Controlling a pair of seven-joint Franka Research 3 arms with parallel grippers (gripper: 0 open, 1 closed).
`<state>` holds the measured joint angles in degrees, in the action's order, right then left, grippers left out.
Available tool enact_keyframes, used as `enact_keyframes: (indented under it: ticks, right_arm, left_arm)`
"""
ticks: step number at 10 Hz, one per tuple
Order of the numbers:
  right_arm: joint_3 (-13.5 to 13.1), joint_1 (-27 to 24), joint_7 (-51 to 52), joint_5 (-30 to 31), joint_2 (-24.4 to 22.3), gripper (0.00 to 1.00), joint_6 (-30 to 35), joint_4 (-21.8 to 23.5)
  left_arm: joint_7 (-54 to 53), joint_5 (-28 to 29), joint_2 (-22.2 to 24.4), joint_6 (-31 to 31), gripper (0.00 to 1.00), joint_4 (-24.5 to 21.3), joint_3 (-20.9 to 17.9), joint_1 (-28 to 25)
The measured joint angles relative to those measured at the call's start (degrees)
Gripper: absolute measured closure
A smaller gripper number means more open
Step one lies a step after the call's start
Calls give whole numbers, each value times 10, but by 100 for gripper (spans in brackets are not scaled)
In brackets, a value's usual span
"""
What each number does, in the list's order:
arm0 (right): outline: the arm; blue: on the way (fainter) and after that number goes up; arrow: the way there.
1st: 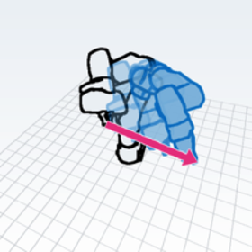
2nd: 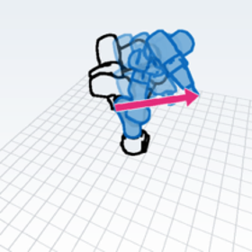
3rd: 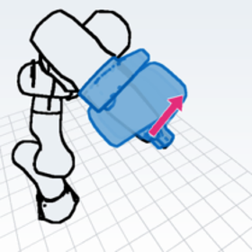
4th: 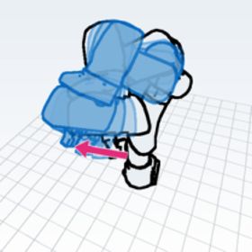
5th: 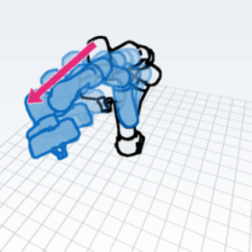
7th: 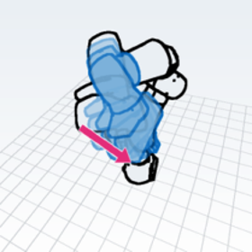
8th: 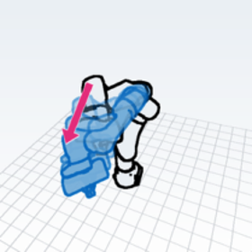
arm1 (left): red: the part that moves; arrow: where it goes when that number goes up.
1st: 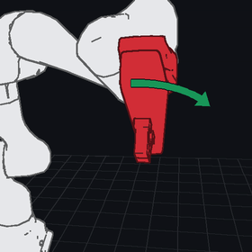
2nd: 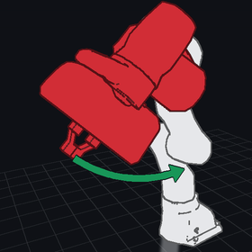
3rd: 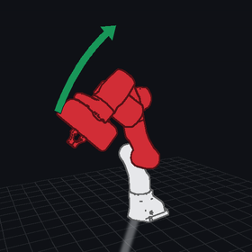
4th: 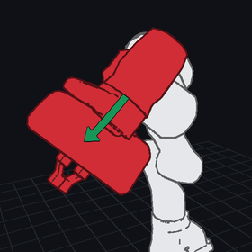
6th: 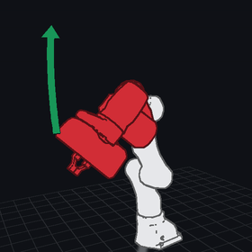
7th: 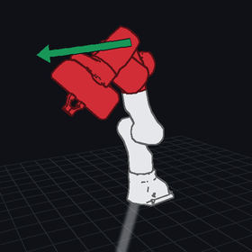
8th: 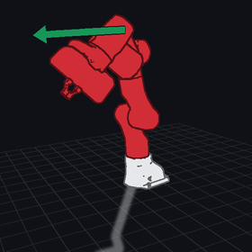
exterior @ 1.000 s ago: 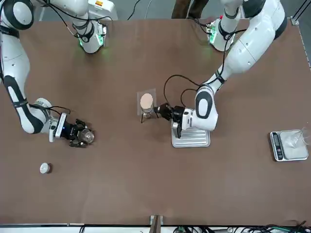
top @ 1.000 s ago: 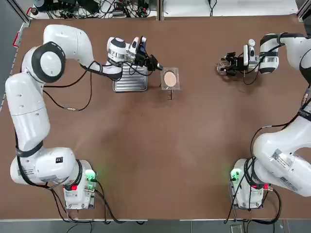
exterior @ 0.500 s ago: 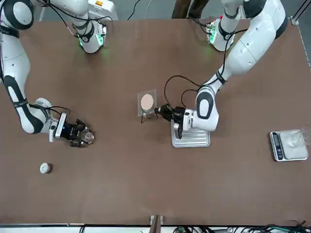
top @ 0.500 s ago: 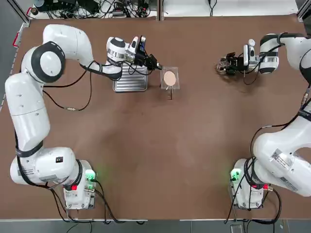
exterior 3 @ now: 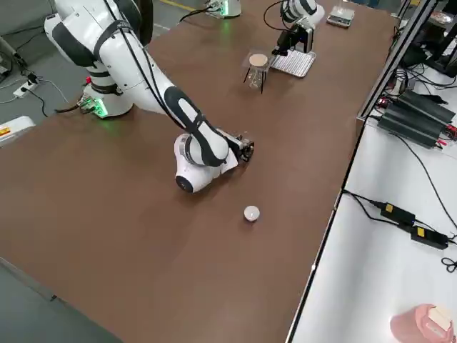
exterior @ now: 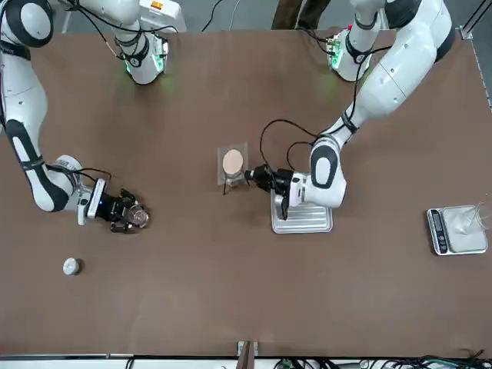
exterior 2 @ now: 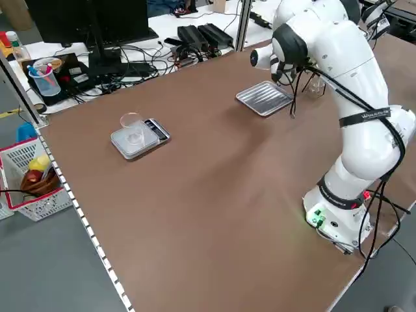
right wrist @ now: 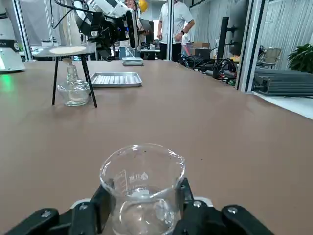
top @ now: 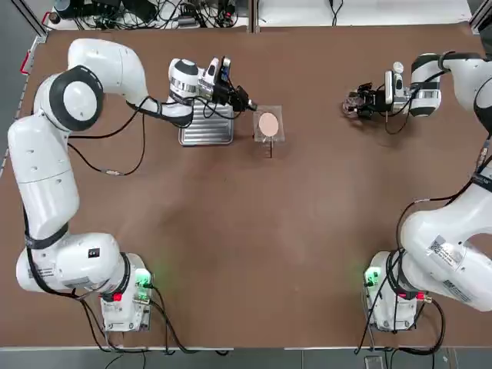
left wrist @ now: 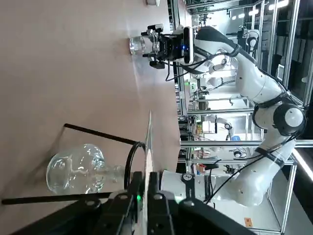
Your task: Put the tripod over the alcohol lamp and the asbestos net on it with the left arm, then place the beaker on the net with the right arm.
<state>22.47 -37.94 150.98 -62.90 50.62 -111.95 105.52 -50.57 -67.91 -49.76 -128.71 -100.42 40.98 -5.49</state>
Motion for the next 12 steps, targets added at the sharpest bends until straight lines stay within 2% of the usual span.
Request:
enact_keyframes:
  ticks: [3, 12]
  right_arm:
    - [0, 4, -10, 0, 0, 41, 0, 0]
    - [2, 20, -41, 0, -2, 41, 0, -11]
  left_arm:
    - [-1, 0, 0, 0, 78, 0, 0, 0]
    - [-2, 0, 0, 0, 76, 3, -4, -10]
